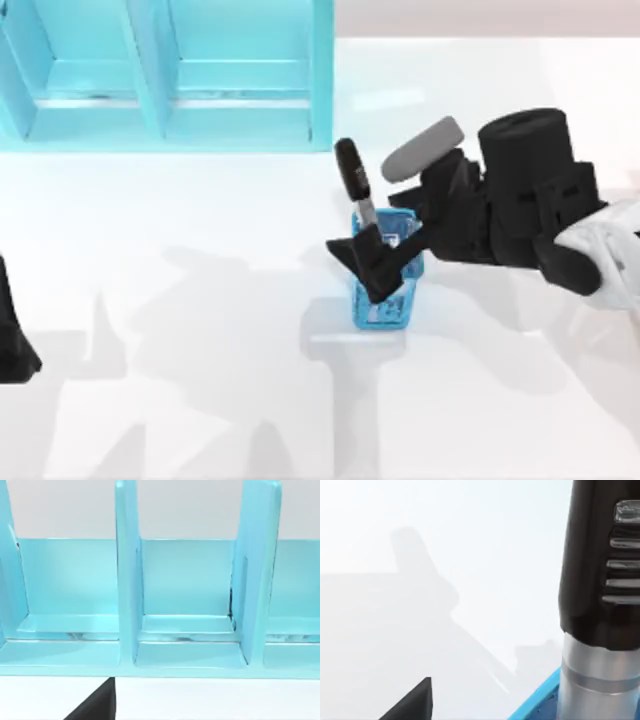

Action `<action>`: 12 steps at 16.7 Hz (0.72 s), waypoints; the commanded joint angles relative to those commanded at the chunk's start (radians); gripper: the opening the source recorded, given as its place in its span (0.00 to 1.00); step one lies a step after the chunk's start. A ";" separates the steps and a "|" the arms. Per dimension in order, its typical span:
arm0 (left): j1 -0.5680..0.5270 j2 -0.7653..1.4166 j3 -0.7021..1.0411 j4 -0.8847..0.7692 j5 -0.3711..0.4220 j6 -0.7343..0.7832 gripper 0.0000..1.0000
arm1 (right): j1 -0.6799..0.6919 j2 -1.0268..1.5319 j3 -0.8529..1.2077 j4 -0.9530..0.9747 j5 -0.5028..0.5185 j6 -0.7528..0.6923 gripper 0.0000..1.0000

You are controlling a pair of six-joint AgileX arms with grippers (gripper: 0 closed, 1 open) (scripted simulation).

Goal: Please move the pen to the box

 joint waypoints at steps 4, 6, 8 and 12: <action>0.000 0.000 0.000 0.000 0.000 0.000 1.00 | 0.027 0.077 0.042 0.046 0.024 0.018 1.00; 0.000 0.000 0.000 0.000 0.000 0.000 1.00 | 0.027 0.077 0.042 0.046 0.024 0.018 1.00; 0.000 0.000 0.000 0.000 0.000 0.000 1.00 | 0.027 0.077 0.042 0.046 0.024 0.018 0.92; 0.000 0.000 0.000 0.000 0.000 0.000 1.00 | 0.027 0.077 0.042 0.046 0.024 0.018 0.62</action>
